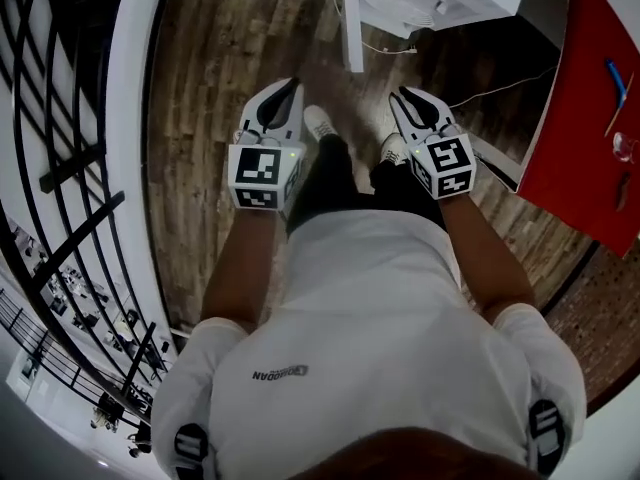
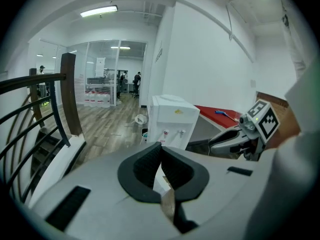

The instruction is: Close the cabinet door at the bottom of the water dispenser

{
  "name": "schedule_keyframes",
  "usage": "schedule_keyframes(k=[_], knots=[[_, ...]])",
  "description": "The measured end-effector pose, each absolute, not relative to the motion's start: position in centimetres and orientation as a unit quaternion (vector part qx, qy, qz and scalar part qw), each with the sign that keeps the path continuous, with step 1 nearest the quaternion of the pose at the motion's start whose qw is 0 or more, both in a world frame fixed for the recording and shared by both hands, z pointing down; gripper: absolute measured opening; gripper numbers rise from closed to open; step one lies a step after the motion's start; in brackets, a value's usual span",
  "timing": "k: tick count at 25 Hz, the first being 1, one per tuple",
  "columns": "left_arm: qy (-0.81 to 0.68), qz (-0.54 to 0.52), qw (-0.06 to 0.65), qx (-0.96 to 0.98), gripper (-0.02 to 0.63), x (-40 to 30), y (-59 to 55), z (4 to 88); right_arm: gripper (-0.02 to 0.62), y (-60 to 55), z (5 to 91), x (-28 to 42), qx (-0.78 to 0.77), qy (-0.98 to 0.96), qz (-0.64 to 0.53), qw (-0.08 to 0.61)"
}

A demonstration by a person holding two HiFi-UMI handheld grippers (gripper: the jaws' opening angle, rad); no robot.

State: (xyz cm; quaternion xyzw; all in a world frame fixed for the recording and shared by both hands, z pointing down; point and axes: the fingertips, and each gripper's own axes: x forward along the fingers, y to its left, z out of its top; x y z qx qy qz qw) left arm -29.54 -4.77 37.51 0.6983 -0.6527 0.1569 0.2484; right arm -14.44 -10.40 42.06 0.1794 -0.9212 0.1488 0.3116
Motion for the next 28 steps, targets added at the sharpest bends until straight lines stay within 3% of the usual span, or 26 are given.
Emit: schedule_keyframes(k=[2,3,13,20,28], knots=[[-0.652,0.164,0.253,0.696,-0.005,-30.3,-5.5,40.0,0.112,-10.8,44.8,-15.3,0.177,-0.915,0.155,0.326],[-0.653,0.167,0.257,0.693,-0.005,-30.6,-5.8,41.3,0.118,-11.0,46.2,-15.7,0.175,-0.913,0.158,0.333],[-0.685,0.175,0.292,0.644,-0.004,-28.7,-7.9,51.9,0.130,-13.6,61.9,-17.0,0.167,-0.897,0.161,0.377],[-0.689,0.162,0.280,0.648,-0.004,-27.0,-10.1,58.6,0.172,-13.1,70.8,-18.3,0.116,-0.899,0.132,0.401],[-0.683,0.163,0.245,0.668,-0.004,-29.9,-15.0,67.2,0.193,-13.1,77.9,-18.5,0.149,-0.898,0.098,0.402]])
